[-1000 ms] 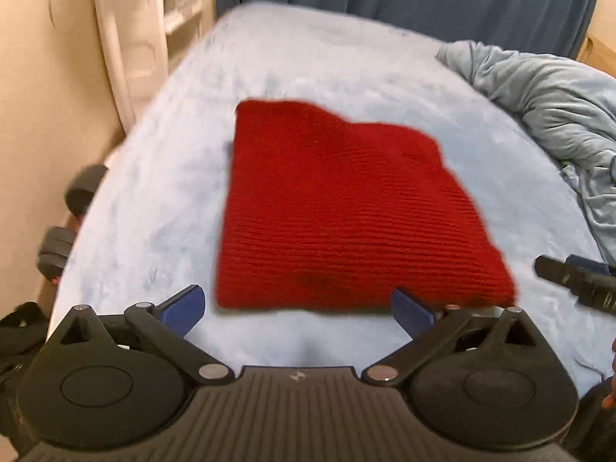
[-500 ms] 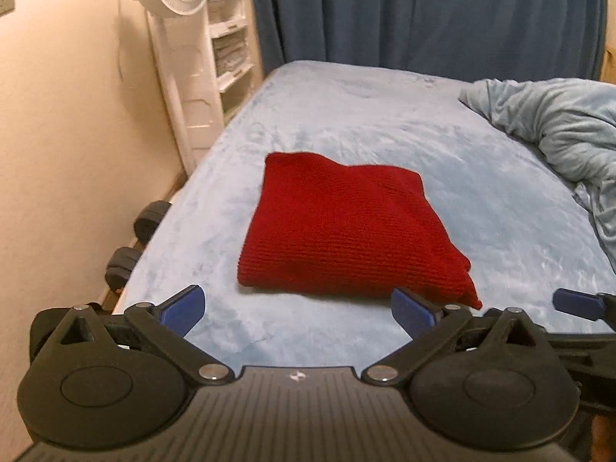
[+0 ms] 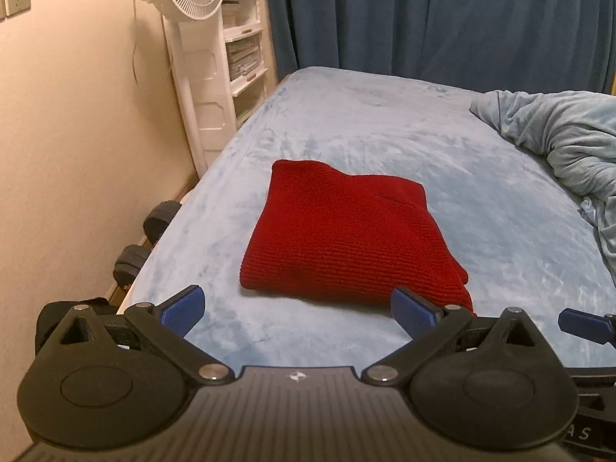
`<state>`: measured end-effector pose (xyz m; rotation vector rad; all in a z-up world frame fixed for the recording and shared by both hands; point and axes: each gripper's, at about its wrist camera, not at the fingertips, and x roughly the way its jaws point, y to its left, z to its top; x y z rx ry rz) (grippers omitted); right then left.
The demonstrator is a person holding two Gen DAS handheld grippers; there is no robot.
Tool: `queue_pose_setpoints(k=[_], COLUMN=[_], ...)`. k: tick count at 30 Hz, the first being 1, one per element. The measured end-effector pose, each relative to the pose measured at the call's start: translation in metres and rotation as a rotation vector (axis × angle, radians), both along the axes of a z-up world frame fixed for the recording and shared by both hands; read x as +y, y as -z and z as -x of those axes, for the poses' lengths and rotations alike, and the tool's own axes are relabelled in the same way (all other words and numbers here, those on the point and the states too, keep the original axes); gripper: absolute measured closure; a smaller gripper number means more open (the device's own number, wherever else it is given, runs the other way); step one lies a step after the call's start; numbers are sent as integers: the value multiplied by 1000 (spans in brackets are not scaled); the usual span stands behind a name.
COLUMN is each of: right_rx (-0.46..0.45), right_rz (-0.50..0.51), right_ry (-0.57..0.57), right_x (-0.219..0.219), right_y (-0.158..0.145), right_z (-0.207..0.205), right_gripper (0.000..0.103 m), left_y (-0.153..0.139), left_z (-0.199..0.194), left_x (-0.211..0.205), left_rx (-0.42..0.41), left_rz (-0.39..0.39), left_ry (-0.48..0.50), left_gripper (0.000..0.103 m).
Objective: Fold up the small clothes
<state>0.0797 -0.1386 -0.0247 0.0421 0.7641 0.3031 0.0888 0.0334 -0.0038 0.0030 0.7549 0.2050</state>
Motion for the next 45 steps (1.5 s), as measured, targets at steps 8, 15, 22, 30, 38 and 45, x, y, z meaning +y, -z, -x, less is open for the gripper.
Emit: queue_pose_setpoints(k=[8,15,22,30,38,45], right_rx=[6,3,9,0,-1,-1], right_rz=[0,-5,-4,2,5,6], right_ry=[-2,-14,-33,-43,-41,-37], right_x=[-2,-4,-1,1,1,0], right_y=[-2,-4,-4,-6,-6,-6], right_z=[2,5,8,10,11,12], right_gripper=[17,17,17,17,17,17], left_y=[0,-3,-6,-8,-9,-9], left_z=[2,2,6,8,8,8], left_x=[0,-1,-5,-5,-8,-11], left_rx=[-2,5,3,1,3,5], left_rz=[-5,-11,-21,-23,-24,-24], left_ry=[2,2,11,11,15,17], left_gripper=[0,0,0,0,0,0])
